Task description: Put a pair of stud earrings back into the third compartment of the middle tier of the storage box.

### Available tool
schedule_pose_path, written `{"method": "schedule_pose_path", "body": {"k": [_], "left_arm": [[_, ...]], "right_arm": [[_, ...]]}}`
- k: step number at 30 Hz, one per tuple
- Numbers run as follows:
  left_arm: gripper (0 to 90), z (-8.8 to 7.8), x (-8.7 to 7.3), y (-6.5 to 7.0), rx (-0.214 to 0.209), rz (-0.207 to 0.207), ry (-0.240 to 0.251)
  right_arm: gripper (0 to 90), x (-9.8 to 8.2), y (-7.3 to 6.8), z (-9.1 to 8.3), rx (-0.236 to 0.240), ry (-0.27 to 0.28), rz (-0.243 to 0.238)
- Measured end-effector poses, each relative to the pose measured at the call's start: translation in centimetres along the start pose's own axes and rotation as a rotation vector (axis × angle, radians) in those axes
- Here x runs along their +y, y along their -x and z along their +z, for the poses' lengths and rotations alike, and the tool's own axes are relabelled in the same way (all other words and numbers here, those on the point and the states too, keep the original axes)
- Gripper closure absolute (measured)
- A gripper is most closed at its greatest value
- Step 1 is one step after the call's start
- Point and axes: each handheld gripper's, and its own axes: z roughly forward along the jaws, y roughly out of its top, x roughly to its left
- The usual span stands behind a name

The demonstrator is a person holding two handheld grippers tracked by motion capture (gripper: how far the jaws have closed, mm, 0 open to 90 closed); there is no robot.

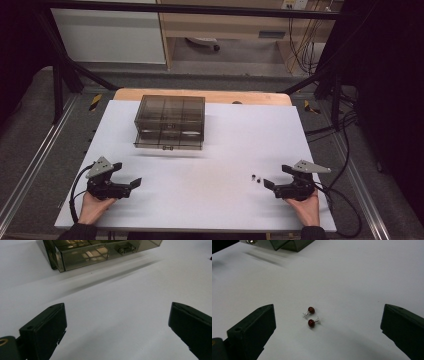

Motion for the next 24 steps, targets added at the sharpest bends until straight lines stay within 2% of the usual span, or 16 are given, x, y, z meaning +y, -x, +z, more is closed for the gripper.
{"method": "schedule_pose_path", "body": {"k": [5,15,21,22,23,24], "left_arm": [[1.3,0.0,-0.1,0.1,-0.001,0.005,-0.006],[1.5,0.1,-0.3,0.0,0.0,0.003,-0.017],[1.5,0.1,-0.4,-0.1,0.004,-0.001,-0.021],[1.5,0.1,-0.4,-0.1,0.003,-0.001,-0.022],[1.5,0.1,-0.4,-0.1,0.003,-0.001,-0.022],[1.5,0.1,-0.4,-0.1,0.004,0.001,-0.021]], "right_arm": [[0.5,0.0,0.0,-0.1,-0.004,0.003,0.002],[3.0,0.2,-0.7,0.3,-0.02,-0.028,-0.004],[9.5,0.3,-1.3,1.0,-0.033,-0.066,-0.007],[13.7,0.2,-1.5,1.3,-0.043,-0.083,-0.001],[13.7,0.2,-1.5,1.3,-0.043,-0.083,-0.001],[19.0,0.0,-1.6,1.7,-0.043,-0.096,0.004]]}}
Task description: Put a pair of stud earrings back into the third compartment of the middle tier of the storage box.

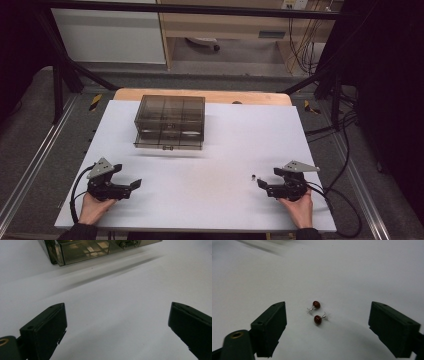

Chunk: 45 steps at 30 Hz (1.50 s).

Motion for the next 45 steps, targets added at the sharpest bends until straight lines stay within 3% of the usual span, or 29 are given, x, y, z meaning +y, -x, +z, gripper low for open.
{"method": "schedule_pose_path", "body": {"k": [3,4,8,14,19,24,37,45], "left_arm": [[1.6,0.0,0.0,0.0,-0.001,-0.003,0.003],[1.7,0.0,0.0,0.0,0.0,-0.004,0.003],[1.8,0.0,-0.1,0.0,0.0,-0.006,0.003],[2.0,0.0,-0.1,0.0,0.001,-0.005,0.007],[2.2,-0.1,-0.1,-0.1,0.002,-0.003,0.006],[2.5,-0.1,-0.1,-0.1,0.002,-0.006,0.005],[2.5,-0.1,-0.1,-0.1,0.005,-0.006,0.001],[2.6,-0.1,-0.2,-0.1,0.005,-0.006,0.0]], "right_arm": [[24.1,-0.1,-0.2,0.3,-0.003,-0.005,0.005],[30.2,-0.2,-0.3,0.5,-0.006,-0.005,0.002],[40.4,-0.3,-0.5,0.9,-0.008,-0.01,0.021],[49.7,-0.3,-0.6,1.4,-0.036,-0.022,0.015],[54.7,-0.1,-0.8,1.9,-0.063,-0.04,-0.029],[61.6,-0.1,-1.0,2.0,-0.06,-0.057,-0.04],[73.1,-0.1,-1.1,2.0,-0.071,-0.08,-0.02],[74.1,-0.1,-1.1,2.0,-0.076,-0.081,0.004]]}}
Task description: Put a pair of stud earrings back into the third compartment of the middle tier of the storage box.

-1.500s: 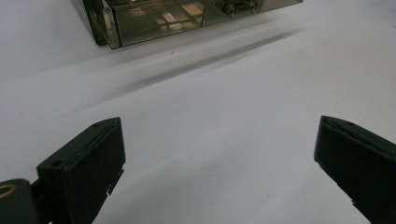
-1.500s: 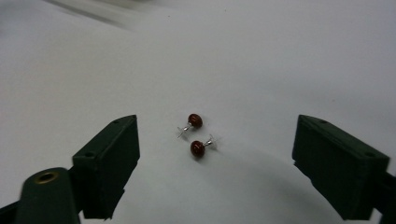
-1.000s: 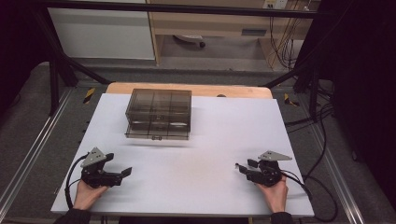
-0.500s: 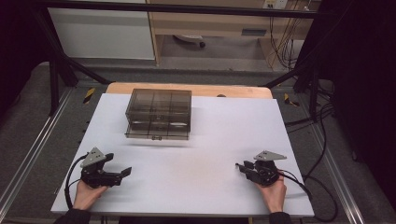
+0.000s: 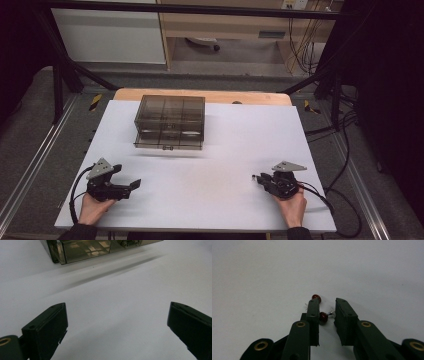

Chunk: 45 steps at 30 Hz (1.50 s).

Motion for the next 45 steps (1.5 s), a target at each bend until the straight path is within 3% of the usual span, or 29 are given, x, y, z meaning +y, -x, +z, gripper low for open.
{"method": "schedule_pose_path", "body": {"k": [7,16,27,45], "left_arm": [[2.7,0.0,0.0,0.0,0.001,0.0,0.002],[2.7,0.0,0.0,0.0,-0.002,0.0,-0.001],[2.7,0.1,0.0,0.0,-0.007,0.0,-0.007],[2.8,0.2,-0.2,-0.1,-0.01,-0.002,-0.015]], "right_arm": [[74.4,0.1,0.1,-0.4,0.004,0.008,0.001],[74.7,0.9,-0.6,-1.0,0.024,0.027,-0.034],[74.8,2.4,-1.8,-1.4,0.077,0.062,-0.047],[74.9,6.5,-5.5,0.8,0.157,0.093,-0.11]]}}
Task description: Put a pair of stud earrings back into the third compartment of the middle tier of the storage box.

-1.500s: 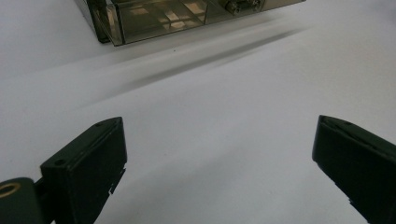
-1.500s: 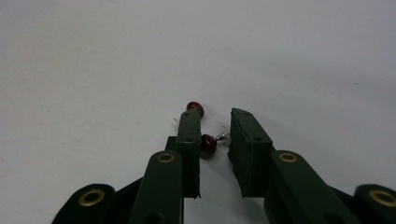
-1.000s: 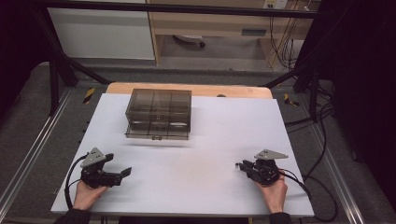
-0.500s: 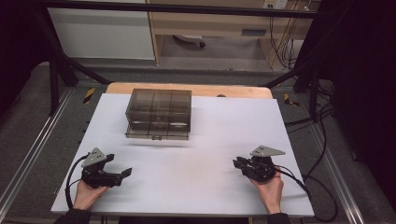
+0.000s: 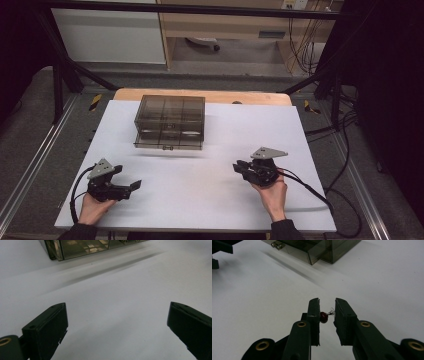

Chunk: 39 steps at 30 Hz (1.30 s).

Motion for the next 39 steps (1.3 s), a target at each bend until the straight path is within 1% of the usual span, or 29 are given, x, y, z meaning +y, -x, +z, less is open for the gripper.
{"method": "schedule_pose_path", "body": {"k": [3,4,5,6,8,10,11,15,16,21,22,24,27,28,30,31,33,39], "left_arm": [[2.8,0.0,0.0,-0.1,-0.001,0.0,0.0],[2.8,0.0,0.0,-0.1,-0.002,-0.001,0.0],[2.9,0.0,0.0,-0.1,-0.002,-0.001,0.0],[2.8,0.0,0.0,-0.1,-0.002,-0.001,-0.001],[2.8,0.0,0.0,-0.1,-0.004,0.001,-0.003],[2.8,0.0,0.0,-0.1,-0.005,0.002,-0.004],[2.8,0.0,0.0,-0.1,-0.005,0.002,-0.004],[2.8,0.1,-0.1,-0.1,-0.007,0.001,-0.006],[2.8,0.1,-0.1,-0.1,-0.007,0.001,-0.007],[2.9,0.1,-0.1,-0.1,-0.007,0.0,-0.008],[2.9,0.1,-0.1,-0.1,-0.007,0.0,-0.01],[2.9,0.1,-0.1,-0.1,-0.007,-0.001,-0.011],[2.9,0.1,-0.1,-0.1,-0.009,0.0,-0.012],[2.9,0.2,-0.1,-0.1,-0.01,-0.002,-0.01],[2.9,0.2,-0.1,-0.1,-0.01,-0.003,-0.01],[2.9,0.2,-0.1,-0.1,-0.01,-0.005,-0.009],[2.9,0.2,-0.1,-0.2,-0.009,-0.005,-0.009],[3.0,0.2,-0.1,-0.2,-0.008,-0.006,-0.01]], "right_arm": [[74.9,1.0,-0.6,1.0,0.01,0.003,-0.009],[74.9,1.6,-0.9,1.5,0.017,0.003,-0.013],[74.9,1.6,-0.9,1.5,0.017,0.003,-0.013],[74.8,2.2,-1.2,2.1,0.025,0.004,-0.019],[74.9,2.6,-1.4,2.4,0.028,0.004,-0.018],[74.8,3.5,-1.8,3.3,0.037,0.004,-0.025],[74.8,3.5,-1.8,3.3,0.037,0.004,-0.025],[74.9,5.0,-2.5,4.7,0.046,0.007,-0.036],[74.9,5.0,-2.5,4.7,0.046,0.007,-0.036],[74.9,6.3,-2.8,5.9,0.048,0.013,-0.039],[74.9,6.8,-2.9,6.4,0.05,0.018,-0.038],[74.8,6.9,-2.9,6.6,0.053,0.02,-0.038],[74.9,7.6,-2.9,7.6,0.048,0.014,-0.043],[74.9,8.0,-2.9,8.2,0.05,0.014,-0.037],[74.9,8.2,-2.9,8.4,0.05,0.014,-0.037],[74.9,8.6,-3.0,9.0,0.05,0.014,-0.041],[74.8,8.7,-3.0,9.3,0.052,0.017,-0.039],[74.8,9.3,-3.0,11.3,0.048,0.007,-0.033]]}}
